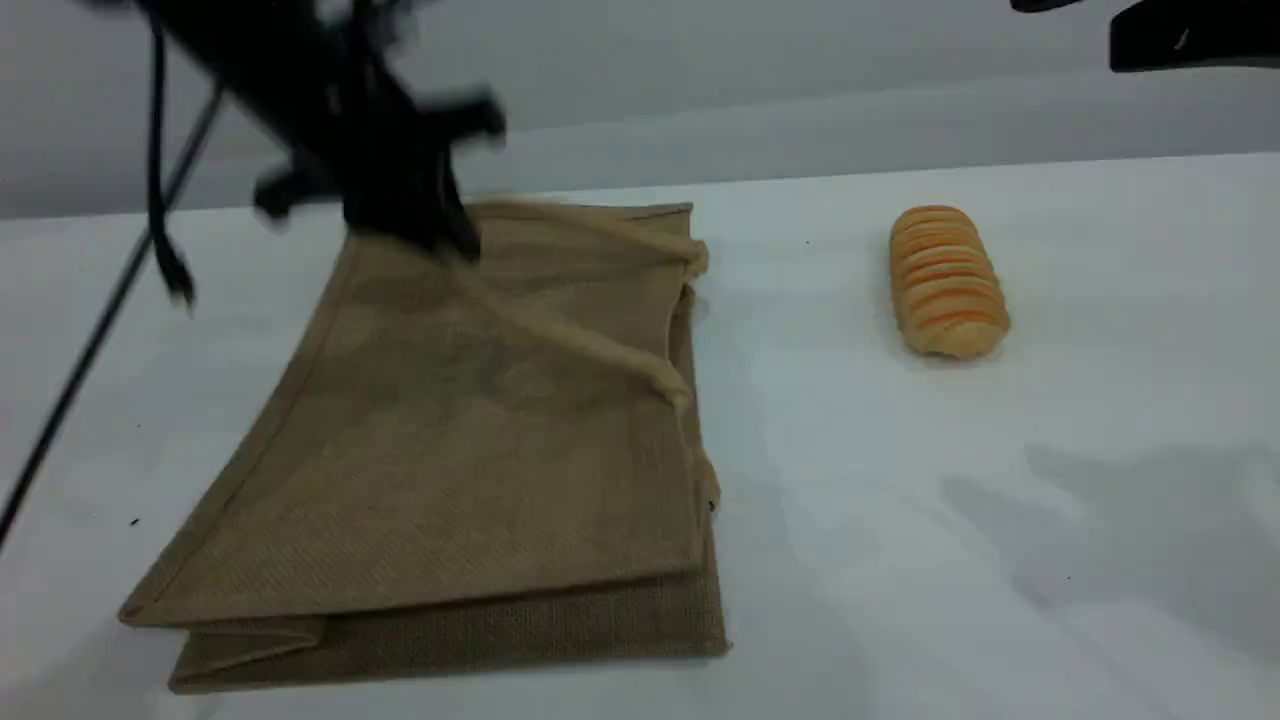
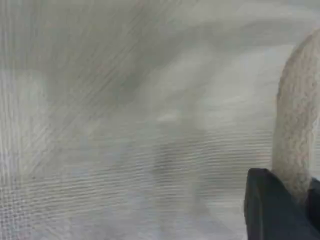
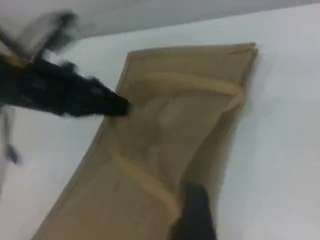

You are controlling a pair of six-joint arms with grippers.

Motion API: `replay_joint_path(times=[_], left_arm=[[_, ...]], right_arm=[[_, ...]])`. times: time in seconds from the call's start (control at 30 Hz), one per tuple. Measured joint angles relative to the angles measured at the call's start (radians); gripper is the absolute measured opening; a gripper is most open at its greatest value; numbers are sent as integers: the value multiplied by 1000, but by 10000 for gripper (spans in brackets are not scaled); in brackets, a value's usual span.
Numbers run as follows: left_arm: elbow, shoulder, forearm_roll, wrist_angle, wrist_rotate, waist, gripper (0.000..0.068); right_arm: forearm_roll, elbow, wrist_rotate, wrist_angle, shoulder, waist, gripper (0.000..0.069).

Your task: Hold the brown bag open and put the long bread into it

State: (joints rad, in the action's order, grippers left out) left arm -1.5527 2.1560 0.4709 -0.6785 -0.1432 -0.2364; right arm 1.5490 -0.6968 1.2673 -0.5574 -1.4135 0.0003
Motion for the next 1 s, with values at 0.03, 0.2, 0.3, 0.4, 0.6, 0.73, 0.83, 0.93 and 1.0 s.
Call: replay_joint_path(times=[0.03,0.2,0.3,0.4,0.6,0.73,0.83,0.93,1.0], left_arm=[[-24,-21,0,-52,-19,0,83],[-165,-156,-3,-267,-86,0,83],[-221,-233,-3,-380,-124,0,83],[-236,-302,-3,-473,-169,0,83],[-236,-365,-1,-550,-269,0,83],[-236,-364,-3,-548,-293,4,83],[-236,-365,-3,-544,-296,4,83],[-247,-365,-4,-544,-307,4,83],[-262,-365,-6,-544,-320,4,83]], right_arm=[[8,0,11,16,-6,0,500],[90,0,98,105,-63,0,500],[177,0,189,143,-107,0,500],[197,-17,281,143,-158,0,500],[198,-111,305,199,-268,0,500],[198,-180,304,240,-346,0,500],[198,-237,304,250,-411,0,500],[198,-298,304,270,-487,0,500],[198,-336,304,267,-533,0,500]])
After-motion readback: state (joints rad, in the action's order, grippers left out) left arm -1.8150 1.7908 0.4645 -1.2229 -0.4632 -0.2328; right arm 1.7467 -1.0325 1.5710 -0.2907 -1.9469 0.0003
